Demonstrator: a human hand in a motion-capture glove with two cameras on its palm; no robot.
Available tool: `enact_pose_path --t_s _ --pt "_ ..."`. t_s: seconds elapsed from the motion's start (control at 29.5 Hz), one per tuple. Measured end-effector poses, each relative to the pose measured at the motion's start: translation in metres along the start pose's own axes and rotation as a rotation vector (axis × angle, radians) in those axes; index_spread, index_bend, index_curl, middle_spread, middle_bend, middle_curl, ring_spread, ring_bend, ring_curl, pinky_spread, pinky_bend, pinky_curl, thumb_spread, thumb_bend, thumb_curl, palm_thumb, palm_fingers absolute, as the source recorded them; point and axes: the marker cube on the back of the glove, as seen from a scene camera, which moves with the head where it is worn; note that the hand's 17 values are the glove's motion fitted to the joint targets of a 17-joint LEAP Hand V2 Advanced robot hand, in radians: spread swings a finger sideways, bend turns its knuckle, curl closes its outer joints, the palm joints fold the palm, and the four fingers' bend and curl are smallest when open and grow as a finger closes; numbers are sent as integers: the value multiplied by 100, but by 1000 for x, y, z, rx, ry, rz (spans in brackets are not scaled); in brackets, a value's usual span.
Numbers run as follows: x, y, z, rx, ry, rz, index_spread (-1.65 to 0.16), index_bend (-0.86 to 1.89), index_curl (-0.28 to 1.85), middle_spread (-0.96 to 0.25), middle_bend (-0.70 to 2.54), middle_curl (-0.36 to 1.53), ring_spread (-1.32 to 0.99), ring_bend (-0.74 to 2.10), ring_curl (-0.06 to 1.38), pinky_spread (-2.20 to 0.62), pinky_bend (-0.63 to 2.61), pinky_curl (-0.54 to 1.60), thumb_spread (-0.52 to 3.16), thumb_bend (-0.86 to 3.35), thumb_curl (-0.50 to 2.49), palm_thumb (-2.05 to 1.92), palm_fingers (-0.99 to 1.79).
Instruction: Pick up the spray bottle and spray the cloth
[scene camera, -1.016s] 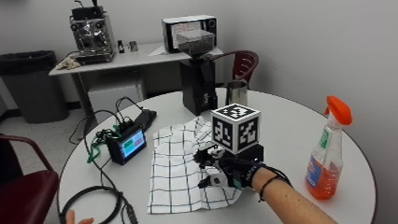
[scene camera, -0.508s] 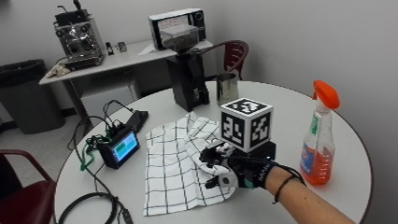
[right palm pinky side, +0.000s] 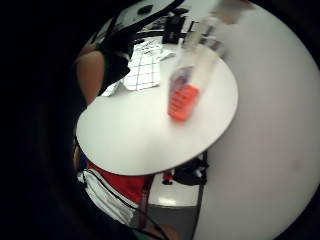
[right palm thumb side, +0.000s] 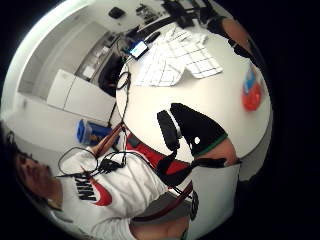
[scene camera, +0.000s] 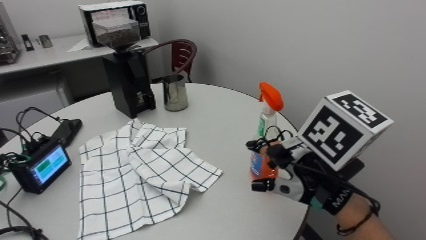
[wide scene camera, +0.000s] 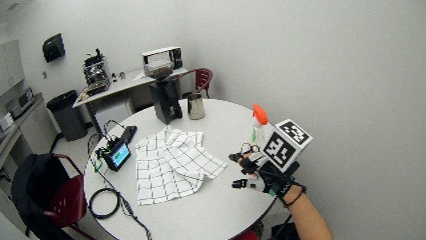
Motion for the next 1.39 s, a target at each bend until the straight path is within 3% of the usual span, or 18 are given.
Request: enact_pose_path --t_s 0.37,0.68,1.02,1.39 --pt "88 -20 3 213 -250 262 -36 12 23 -3 30 33 0 39 31 17 26 29 116 9 24 55 74" --pt "117 -67 54 209 -765 310 -36 8 21 -3 31 35 0 39 33 18 28 32 108 1 25 54 71" --pt "114 -113 72 188 -905 283 -35 5 17 -4 36 38 -1 45 35 18 29 33 102 -2 28 57 71" --pt "102 -119 78 222 -899 301 -27 20 26 -9 47 42 -8 51 36 16 6 25 99 5 35 79 104"
